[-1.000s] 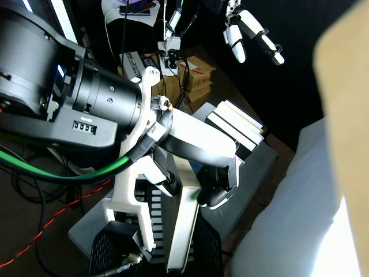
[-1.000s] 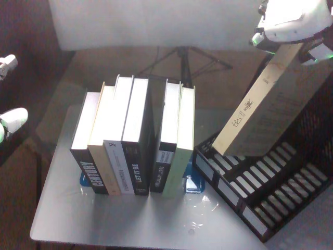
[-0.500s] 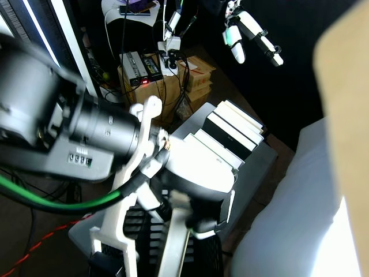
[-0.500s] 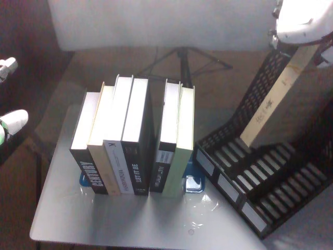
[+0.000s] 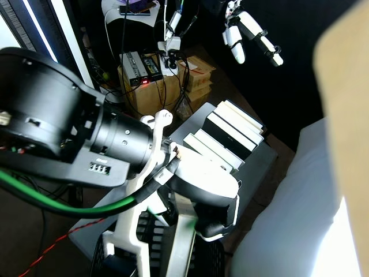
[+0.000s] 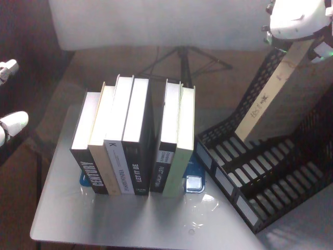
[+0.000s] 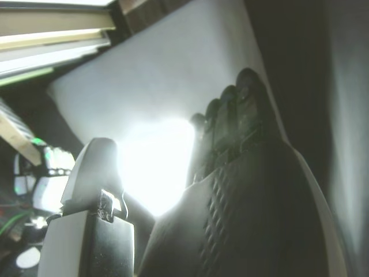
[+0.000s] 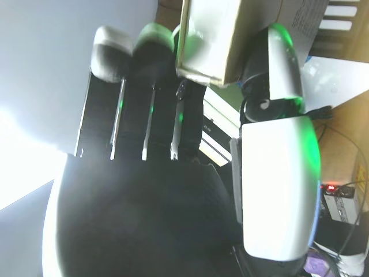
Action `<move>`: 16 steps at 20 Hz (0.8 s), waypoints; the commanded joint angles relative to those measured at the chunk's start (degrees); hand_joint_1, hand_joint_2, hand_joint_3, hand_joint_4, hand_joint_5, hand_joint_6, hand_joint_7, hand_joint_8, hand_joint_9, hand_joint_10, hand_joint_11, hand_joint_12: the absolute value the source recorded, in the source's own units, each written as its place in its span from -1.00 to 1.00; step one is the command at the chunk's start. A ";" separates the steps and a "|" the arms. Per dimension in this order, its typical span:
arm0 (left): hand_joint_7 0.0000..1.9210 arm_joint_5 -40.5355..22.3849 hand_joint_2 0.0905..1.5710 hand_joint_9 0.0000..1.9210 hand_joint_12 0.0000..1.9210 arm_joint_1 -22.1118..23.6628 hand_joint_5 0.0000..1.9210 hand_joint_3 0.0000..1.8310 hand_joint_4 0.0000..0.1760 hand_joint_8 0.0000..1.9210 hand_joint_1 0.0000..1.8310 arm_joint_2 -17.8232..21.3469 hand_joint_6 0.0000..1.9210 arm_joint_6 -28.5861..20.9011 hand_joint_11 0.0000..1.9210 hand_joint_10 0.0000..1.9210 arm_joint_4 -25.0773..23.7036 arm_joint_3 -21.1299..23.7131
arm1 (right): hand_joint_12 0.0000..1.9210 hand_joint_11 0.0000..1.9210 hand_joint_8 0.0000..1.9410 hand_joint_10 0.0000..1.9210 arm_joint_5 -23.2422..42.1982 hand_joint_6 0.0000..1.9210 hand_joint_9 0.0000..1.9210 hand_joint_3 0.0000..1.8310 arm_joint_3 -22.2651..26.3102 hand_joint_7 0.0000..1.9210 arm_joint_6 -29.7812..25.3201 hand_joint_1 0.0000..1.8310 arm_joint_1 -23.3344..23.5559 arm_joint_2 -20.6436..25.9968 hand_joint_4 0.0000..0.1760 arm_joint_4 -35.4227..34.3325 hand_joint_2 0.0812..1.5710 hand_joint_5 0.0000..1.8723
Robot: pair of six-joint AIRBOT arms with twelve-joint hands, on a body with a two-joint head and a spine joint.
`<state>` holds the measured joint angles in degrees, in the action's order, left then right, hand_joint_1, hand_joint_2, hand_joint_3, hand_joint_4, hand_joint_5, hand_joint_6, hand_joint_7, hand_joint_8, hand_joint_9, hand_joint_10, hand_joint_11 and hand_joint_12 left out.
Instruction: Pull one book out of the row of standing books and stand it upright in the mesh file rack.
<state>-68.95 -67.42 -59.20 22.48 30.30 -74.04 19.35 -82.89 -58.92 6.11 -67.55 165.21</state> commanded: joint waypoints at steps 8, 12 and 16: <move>-1.00 -7.20 0.76 -1.00 -1.00 0.11 -0.95 -1.00 -0.80 -1.00 -0.40 -0.22 -1.00 -0.57 -1.00 -1.00 0.89 -0.63 | 0.95 -0.30 0.24 0.38 -4.72 0.11 -0.15 -1.00 -1.45 0.00 0.80 0.33 -2.48 -0.44 -1.00 2.17 0.45 -0.11; -1.00 -7.27 0.77 -1.00 -1.00 0.06 -0.95 -1.00 -0.74 -1.00 -0.40 -0.27 -1.00 -0.67 -1.00 -1.00 0.90 -0.70 | 0.58 -0.99 -0.98 -0.54 -4.91 -0.78 -0.54 -1.00 -1.38 -0.50 0.87 0.15 -3.81 -0.46 -1.00 2.31 0.34 -0.56; -1.00 -7.28 0.77 -1.00 -1.00 0.04 -0.96 -1.00 -0.77 -1.00 -0.41 -0.28 -1.00 -0.71 -1.00 -1.00 0.90 -0.74 | 0.68 -1.00 -1.00 -0.12 -4.95 -0.91 -0.82 -1.00 -1.35 -0.66 0.87 -0.05 -4.32 -0.47 -0.80 2.33 0.43 -0.63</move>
<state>-69.04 -67.44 -59.79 22.17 30.37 -74.35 19.03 -83.94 -58.48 1.58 -68.84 165.91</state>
